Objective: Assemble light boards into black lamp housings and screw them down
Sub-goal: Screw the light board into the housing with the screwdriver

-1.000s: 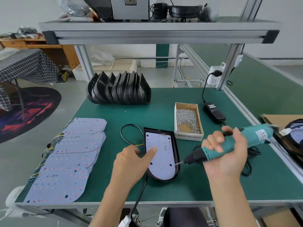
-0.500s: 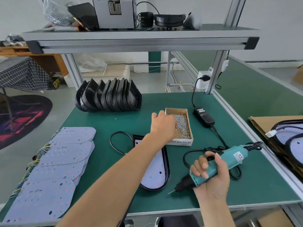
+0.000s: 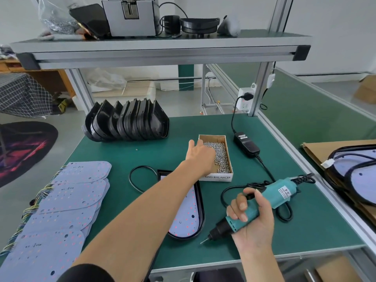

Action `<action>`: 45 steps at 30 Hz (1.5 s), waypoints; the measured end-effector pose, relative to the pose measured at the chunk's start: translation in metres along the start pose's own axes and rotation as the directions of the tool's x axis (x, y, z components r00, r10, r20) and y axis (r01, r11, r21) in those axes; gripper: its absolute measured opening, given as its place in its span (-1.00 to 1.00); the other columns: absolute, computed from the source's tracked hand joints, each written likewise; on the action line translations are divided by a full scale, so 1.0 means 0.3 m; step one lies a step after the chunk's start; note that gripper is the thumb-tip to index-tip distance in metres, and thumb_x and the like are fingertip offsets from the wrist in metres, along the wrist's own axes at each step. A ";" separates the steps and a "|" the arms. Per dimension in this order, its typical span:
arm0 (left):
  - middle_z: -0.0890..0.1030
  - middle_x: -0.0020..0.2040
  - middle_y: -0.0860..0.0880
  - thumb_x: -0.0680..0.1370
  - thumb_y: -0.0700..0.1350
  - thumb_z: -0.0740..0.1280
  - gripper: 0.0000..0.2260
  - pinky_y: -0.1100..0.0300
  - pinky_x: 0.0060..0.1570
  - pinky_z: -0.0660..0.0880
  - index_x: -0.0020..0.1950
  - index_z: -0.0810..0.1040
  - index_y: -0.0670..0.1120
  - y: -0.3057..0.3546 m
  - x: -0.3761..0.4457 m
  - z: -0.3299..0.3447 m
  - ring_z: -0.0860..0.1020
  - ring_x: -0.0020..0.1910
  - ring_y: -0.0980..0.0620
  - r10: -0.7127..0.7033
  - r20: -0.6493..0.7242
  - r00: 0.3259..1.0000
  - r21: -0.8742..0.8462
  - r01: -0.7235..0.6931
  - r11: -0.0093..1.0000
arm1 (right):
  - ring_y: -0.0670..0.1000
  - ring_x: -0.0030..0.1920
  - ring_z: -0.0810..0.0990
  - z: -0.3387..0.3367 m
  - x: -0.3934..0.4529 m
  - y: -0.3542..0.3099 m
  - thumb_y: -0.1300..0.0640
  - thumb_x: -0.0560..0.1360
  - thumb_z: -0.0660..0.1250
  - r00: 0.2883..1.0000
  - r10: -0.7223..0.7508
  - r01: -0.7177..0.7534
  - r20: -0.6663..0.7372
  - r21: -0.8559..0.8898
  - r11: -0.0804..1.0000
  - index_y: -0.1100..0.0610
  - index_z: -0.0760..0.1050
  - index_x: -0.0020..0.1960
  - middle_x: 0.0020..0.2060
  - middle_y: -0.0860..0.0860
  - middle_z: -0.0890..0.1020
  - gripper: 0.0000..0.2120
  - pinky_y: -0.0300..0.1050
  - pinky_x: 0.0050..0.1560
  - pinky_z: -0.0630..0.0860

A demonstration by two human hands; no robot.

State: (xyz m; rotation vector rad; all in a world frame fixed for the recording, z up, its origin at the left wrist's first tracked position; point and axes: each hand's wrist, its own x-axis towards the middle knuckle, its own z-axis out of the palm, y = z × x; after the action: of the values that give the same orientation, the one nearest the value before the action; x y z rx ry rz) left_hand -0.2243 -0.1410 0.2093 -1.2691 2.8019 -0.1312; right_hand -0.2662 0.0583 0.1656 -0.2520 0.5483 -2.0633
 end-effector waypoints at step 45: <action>0.50 -0.35 -0.01 0.56 0.27 0.23 -0.65 0.32 -0.38 0.26 -0.22 0.50 0.03 0.004 -0.794 -0.003 0.29 -0.39 0.10 -0.540 -0.139 0.830 -0.990 -0.119 0.072 | -0.12 -0.51 0.33 0.352 -0.045 -0.016 0.03 0.64 0.18 0.982 -0.178 0.169 0.056 0.138 0.976 0.08 0.47 -0.15 -0.45 -0.07 0.46 -0.76 -0.24 -0.42 0.36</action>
State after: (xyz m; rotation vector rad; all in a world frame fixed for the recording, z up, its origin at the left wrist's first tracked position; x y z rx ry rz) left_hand -0.0685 0.0390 0.2152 -2.0551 2.8461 2.2172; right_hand -0.2217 0.0424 0.2613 -0.3000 0.3556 -2.2412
